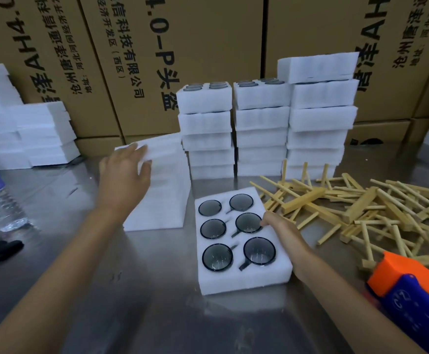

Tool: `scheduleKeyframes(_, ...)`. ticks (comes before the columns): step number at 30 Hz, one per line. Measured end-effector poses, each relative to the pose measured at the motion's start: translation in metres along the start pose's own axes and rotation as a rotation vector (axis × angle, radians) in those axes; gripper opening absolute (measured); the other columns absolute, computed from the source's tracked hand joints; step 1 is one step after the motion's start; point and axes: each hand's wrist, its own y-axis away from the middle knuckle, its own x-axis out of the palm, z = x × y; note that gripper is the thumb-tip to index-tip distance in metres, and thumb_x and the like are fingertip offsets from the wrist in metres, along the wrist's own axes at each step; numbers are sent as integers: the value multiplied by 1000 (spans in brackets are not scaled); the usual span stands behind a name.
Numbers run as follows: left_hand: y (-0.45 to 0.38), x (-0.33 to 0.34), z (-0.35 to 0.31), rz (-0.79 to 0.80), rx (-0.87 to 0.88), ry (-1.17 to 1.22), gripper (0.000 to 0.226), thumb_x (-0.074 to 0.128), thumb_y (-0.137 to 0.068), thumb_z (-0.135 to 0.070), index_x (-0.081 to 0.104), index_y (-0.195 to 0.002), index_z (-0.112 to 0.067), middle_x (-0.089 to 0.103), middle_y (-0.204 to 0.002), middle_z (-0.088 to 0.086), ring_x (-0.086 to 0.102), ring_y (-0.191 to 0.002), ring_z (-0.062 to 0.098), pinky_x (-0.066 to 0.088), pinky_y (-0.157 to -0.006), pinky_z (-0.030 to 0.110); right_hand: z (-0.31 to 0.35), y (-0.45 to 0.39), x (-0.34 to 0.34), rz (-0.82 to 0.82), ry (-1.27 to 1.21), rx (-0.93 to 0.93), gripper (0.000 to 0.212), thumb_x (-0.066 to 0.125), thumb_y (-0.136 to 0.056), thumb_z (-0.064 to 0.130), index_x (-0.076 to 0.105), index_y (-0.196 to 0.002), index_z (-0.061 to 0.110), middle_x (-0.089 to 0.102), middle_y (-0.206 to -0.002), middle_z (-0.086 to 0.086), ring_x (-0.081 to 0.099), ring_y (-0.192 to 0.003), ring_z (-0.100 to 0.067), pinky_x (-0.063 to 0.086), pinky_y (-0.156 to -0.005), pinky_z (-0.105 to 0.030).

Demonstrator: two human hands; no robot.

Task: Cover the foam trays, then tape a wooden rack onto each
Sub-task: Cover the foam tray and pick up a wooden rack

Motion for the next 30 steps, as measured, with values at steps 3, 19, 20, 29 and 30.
scheduleKeyframes(3,33,-14,-50,-34,320,-109,36,66,-90,-5,64,-125,3,59,-136,25,59,-119,42,49,-94,53,-1,2,-1,-20,-1,-8,14,64,-71,31,60,-79,21,61,-78,-6,56,-67,-22,44,-60,-30)
scheduleKeyframes(19,170,3,-125,310,550,-42,44,73,-84,-25,69,-126,-10,68,-129,7,68,-113,25,57,-91,36,-6,16,-15,3,-15,-58,36,52,-92,45,74,-102,19,76,-103,-4,69,-93,-24,51,-91,-40)
scheduleKeyframes(20,170,2,-125,312,544,-34,43,64,-89,-31,69,-127,-10,67,-131,7,67,-114,25,56,-93,36,-6,16,-15,-1,-1,-48,33,56,-90,46,73,-103,21,76,-100,-1,71,-93,-21,53,-91,-39)
scheduleKeyframes(29,156,9,-130,447,463,16,59,42,-100,-53,50,-146,-18,48,-151,5,46,-133,24,37,-107,37,-13,9,-15,-341,234,-232,24,59,-95,42,74,-88,24,74,-93,5,68,-89,-14,48,-71,-26)
scheduleKeyframes(30,154,11,-129,462,459,28,60,41,-100,-56,48,-148,-20,45,-152,3,43,-135,22,34,-109,36,-14,4,-19,-431,372,-307,17,59,-96,32,72,-94,22,71,-103,2,65,-98,-17,47,-77,-28)
